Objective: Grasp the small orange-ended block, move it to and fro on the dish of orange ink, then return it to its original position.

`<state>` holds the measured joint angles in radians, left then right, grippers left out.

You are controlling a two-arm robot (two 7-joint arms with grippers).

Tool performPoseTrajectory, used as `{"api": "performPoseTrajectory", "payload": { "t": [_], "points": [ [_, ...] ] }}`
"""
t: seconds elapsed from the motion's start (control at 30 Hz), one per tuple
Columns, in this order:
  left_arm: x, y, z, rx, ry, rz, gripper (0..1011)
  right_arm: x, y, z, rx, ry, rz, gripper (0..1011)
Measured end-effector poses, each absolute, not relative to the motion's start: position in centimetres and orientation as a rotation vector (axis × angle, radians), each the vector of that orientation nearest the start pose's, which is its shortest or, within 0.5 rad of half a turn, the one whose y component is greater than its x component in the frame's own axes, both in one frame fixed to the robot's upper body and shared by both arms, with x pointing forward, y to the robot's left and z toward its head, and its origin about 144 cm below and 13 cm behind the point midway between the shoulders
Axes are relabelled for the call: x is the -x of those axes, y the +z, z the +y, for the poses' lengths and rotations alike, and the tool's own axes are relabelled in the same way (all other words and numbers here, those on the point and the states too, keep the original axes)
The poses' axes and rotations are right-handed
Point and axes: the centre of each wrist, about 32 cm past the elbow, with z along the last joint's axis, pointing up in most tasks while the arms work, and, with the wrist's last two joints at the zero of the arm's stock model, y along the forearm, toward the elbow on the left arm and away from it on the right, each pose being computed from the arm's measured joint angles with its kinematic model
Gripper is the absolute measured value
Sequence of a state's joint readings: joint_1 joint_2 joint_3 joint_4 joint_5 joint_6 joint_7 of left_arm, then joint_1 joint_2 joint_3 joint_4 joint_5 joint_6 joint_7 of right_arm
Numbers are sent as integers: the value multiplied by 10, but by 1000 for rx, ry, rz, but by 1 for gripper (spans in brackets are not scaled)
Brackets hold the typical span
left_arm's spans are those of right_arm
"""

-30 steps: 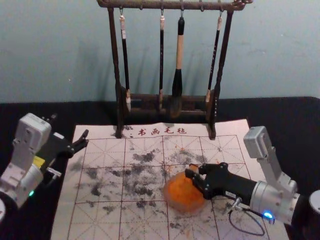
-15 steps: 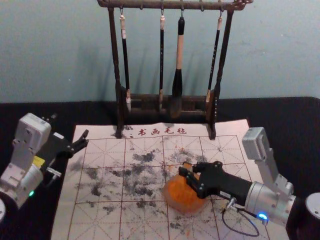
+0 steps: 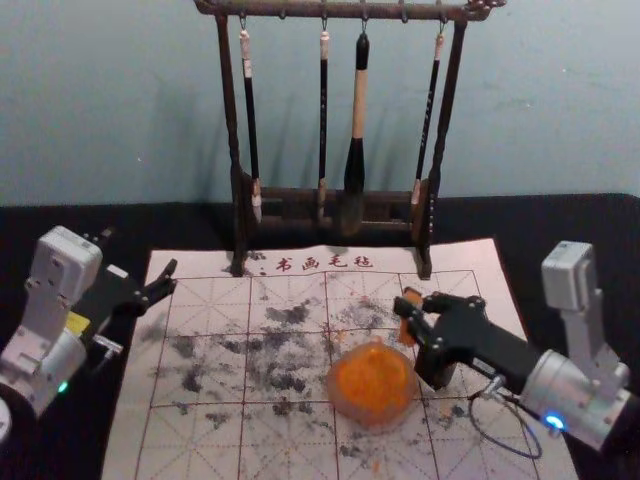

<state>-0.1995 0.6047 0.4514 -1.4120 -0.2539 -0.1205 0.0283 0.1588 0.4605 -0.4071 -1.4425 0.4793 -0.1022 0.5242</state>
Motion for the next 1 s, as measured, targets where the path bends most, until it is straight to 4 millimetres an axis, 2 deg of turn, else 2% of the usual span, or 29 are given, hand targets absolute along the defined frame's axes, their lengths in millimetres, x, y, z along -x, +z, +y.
{"api": "performPoseTrajectory", "payload": {
  "t": [0.47,1.0],
  "points": [
    [-489,1140,310,-304,1248,-285,1001,-461,1134,-287,18,-850,7,91],
    [-489,1140,310,-304,1248,-285,1001,-460,1120,-286,53,-844,31,91]
  ]
}}
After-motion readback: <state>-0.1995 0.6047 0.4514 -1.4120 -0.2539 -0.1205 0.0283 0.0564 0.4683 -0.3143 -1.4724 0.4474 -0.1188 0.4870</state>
